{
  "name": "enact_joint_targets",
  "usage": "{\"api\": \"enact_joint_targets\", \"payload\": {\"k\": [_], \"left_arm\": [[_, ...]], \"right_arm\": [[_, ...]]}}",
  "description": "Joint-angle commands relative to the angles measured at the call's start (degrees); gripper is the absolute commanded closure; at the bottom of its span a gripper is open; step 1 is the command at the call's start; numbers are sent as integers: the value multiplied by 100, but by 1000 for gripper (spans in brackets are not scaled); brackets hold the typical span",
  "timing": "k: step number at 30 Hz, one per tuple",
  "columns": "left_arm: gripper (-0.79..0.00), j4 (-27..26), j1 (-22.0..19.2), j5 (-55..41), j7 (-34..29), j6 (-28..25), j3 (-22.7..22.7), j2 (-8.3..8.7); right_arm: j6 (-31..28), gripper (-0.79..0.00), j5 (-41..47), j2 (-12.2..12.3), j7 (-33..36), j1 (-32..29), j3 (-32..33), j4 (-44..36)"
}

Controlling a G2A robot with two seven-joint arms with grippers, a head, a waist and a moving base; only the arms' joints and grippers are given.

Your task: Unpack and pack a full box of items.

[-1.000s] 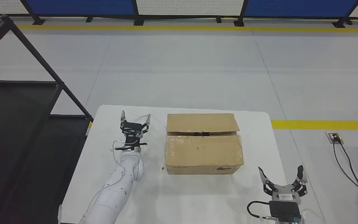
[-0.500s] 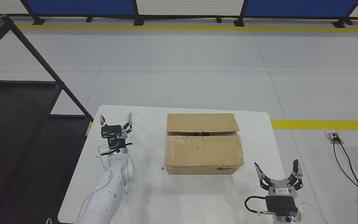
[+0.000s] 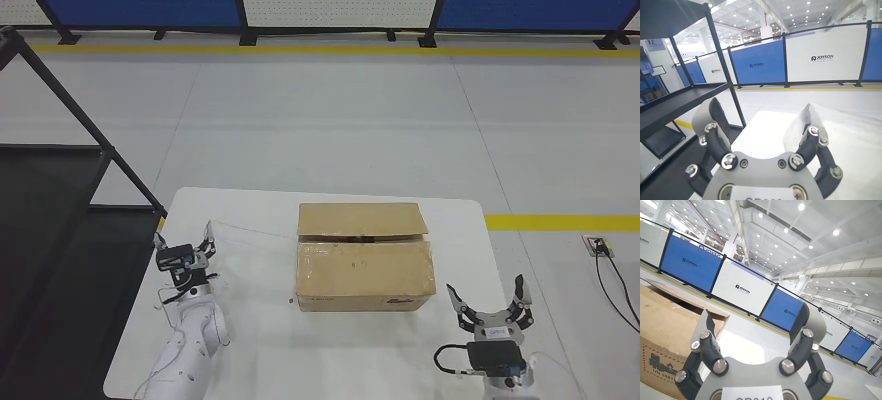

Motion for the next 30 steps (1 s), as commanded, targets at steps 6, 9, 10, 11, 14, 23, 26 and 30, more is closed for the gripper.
{"api": "enact_joint_targets", "payload": {"k": [6,9,10,11,14,23,26,30], "left_arm": [[-785,-497,396,235,-518,145,-237,83],[-785,-688,564,253,-692,152,-331,104],[-785,-761,632,248,-717,146,-366,110],[-785,-822,703,253,-744,164,-399,116],[-785,-997,880,239,-909,201,-489,128],[-785,-1084,943,236,-1029,132,-496,130],[-785,-1084,943,236,-1029,132,-496,130],[-785,-1132,991,274,-1276,192,-623,153]], "right_arm": [[-104,-785,-88,2,54,147,-71,55],[-107,-785,-114,2,52,184,-90,73],[-115,-785,-113,2,55,187,-101,70],[-111,-785,-125,2,51,184,-101,60],[-101,-785,-119,6,31,148,-78,21],[-126,-785,-170,15,28,85,-59,-46],[-137,-785,-219,18,48,75,-75,-79],[-168,-785,-238,22,106,81,-69,-97]]}}
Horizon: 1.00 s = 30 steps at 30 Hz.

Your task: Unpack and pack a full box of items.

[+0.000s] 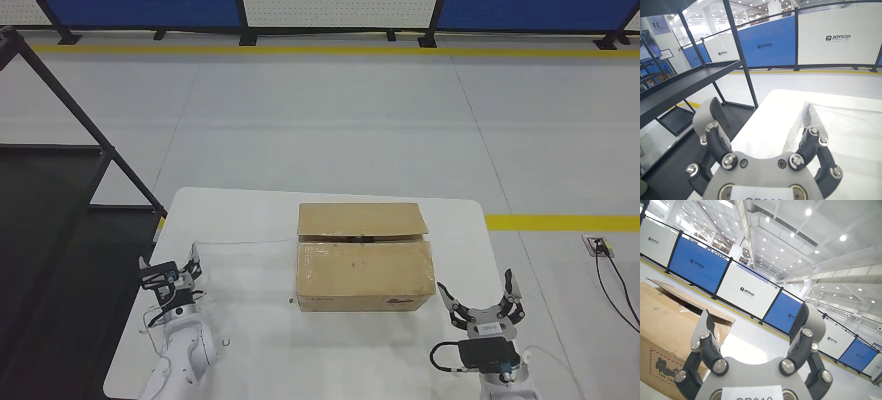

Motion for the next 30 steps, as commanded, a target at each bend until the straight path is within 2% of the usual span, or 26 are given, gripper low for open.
{"api": "enact_joint_targets", "payload": {"k": [1,6,19,25,30], "left_arm": [[-785,71,-27,-15,-225,24,-90,13],[-785,376,-160,-35,-464,-9,-315,55],[-785,1189,-507,-220,-551,309,-695,86],[-785,1249,-526,-466,-413,529,-946,100],[-785,1049,-417,-629,-223,597,-1130,111]], "right_arm": [[-12,-785,-11,2,8,1,1,-7],[-51,-785,-30,8,17,23,0,-22],[-176,-785,-133,10,75,260,-147,90],[-167,-785,-150,7,77,322,-218,132],[-178,-785,-164,7,81,365,-263,148]]}}
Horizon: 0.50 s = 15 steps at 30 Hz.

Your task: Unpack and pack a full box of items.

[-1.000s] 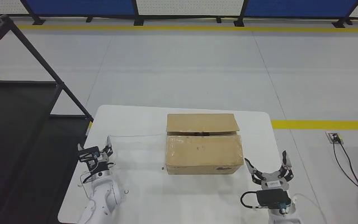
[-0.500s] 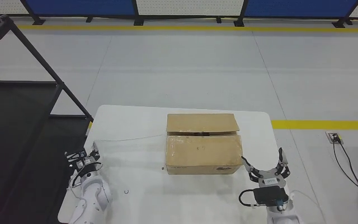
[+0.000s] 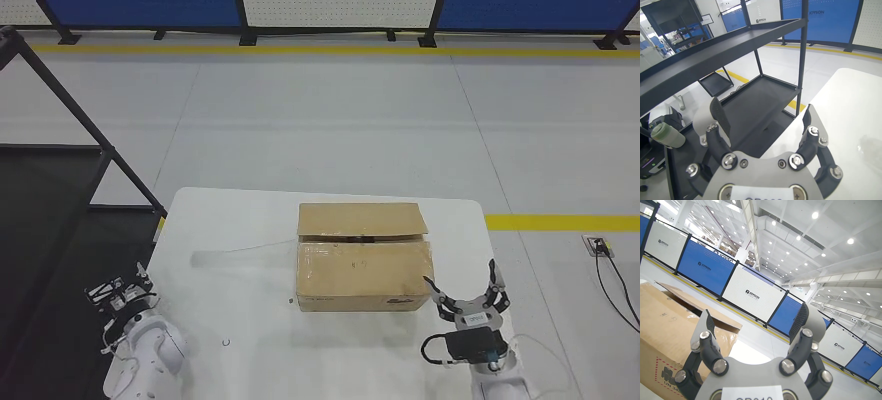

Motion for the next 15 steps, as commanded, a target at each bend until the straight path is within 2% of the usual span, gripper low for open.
{"api": "enact_joint_targets", "payload": {"k": [1,4,11,15], "left_arm": [[-785,-141,76,-47,99,28,-61,1],[-785,-517,267,-136,252,9,-132,-5],[-785,-1880,1005,26,411,-471,-176,11],[-785,-2694,1485,13,121,-1192,-241,47]], "right_arm": [[-9,-785,0,0,5,21,-13,6],[-31,-785,-31,2,6,49,-39,13],[-336,-785,45,25,-106,59,-29,-71],[-817,-785,210,69,-271,-38,106,-119]]}}
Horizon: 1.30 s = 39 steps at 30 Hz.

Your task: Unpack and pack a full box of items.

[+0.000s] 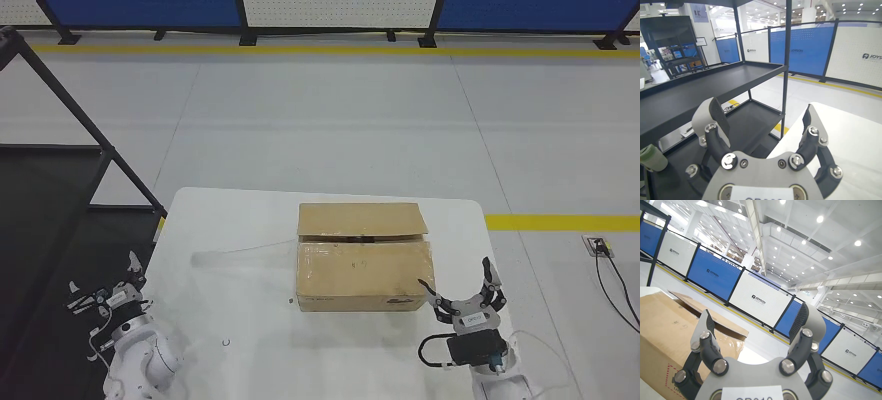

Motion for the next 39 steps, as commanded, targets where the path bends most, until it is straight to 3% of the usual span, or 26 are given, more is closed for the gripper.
{"api": "enact_joint_targets", "payload": {"k": [1,13,16,21,28,32,37,39], "left_arm": [[-785,-471,297,1,-270,-592,-40,33],[-785,-624,392,-152,-578,-857,-60,36],[-785,-815,442,-289,-875,-1013,-118,43],[-785,-1479,646,-646,-1575,-1667,-248,77],[-785,-2330,960,-906,-2330,-2773,-391,151],[-785,-2662,1119,-982,-2655,-3421,-418,195],[-785,-2988,1248,-1032,-3218,-3866,-429,244],[-785,-3024,1257,-963,-3319,-3897,-444,255]], "right_arm": [[-157,-785,-82,27,81,-56,92,-34],[-254,-785,-35,27,179,-73,67,-43],[-699,-785,306,39,608,33,108,-88],[-2334,-785,1549,112,1462,351,446,3],[-4113,-785,2846,255,3093,874,899,270],[-4573,-785,3691,310,3894,1111,1026,449],[-4952,-785,4789,384,4745,1367,1136,709],[-4380,-785,5037,400,5001,1443,1292,767]]}}
